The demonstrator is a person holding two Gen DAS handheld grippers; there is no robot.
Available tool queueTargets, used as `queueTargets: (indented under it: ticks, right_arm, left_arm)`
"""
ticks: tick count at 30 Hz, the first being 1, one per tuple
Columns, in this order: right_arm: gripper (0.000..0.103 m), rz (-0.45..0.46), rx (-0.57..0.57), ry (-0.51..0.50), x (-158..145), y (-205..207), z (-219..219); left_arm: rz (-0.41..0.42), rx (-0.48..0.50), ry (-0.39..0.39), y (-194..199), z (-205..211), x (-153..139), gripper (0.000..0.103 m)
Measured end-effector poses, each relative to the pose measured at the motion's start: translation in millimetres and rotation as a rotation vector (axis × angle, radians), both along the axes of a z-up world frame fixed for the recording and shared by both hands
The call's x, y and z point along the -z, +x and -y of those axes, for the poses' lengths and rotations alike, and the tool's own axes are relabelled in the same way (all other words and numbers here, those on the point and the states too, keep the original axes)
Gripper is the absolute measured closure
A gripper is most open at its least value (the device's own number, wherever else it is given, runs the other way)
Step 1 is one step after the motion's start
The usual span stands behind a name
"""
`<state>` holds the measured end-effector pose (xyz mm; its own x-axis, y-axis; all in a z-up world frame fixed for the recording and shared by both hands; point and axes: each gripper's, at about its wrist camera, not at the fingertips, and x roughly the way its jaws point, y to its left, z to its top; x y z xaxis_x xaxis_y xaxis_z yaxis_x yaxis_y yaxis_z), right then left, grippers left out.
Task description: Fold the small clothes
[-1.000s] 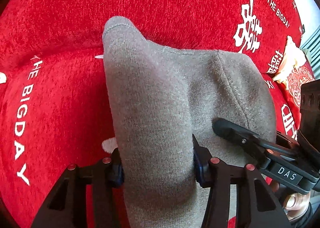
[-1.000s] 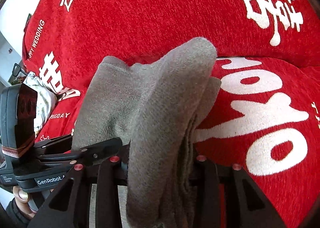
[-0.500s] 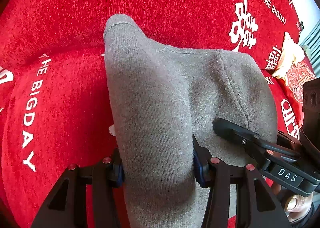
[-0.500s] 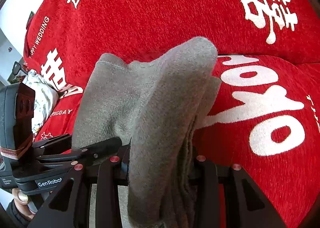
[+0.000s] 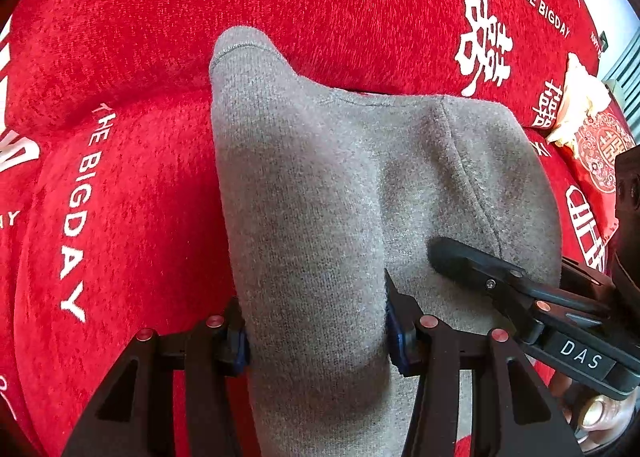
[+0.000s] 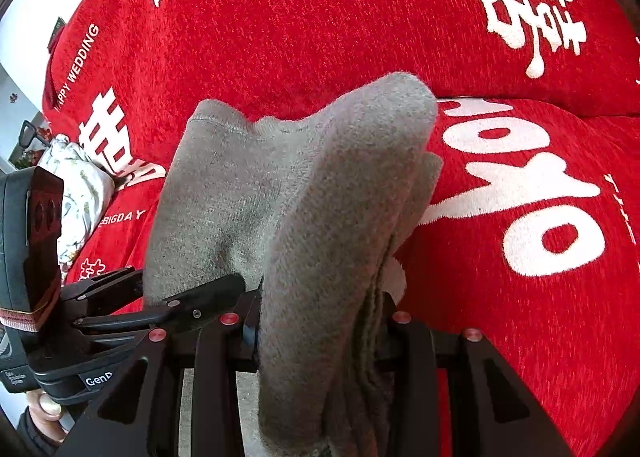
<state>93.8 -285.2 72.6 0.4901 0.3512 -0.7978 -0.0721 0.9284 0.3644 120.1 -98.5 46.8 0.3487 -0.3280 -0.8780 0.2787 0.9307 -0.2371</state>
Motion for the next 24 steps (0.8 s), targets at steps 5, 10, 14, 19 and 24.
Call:
queueTargets:
  ticks: [5,10,14,19,24]
  right_arm:
    - [0.064,-0.010,-0.003,-0.004,-2.5,-4.8,-4.2]
    - [0.064,-0.016,-0.012,-0.014,-3.7,-10.5,-9.7]
    - [0.064,-0.017,-0.018,-0.018,-4.7,-15.3,-13.5]
    - [0.064,-0.017,-0.027,-0.026,-6.5,-22.0,-20.2]
    - [0.064,-0.016,-0.035,-0.032,-7.6,-29.6,-25.9]
  left_arm:
    - [0.002,-0.001,0.016,-7.3,-2.6,-3.8,0.051]
    - [0.000,-0.002,0.024,-15.3,-6.9,-3.4,0.051]
    - [-0.001,-0.007,0.023,-22.7,-11.9,-2.8,0.051]
    - [0.001,-0.009,0.020,-32.5,-18.6,-3.3,0.051]
    - [0.000,-0.012,0.017,-39.6,-24.0,-4.0,0.051]
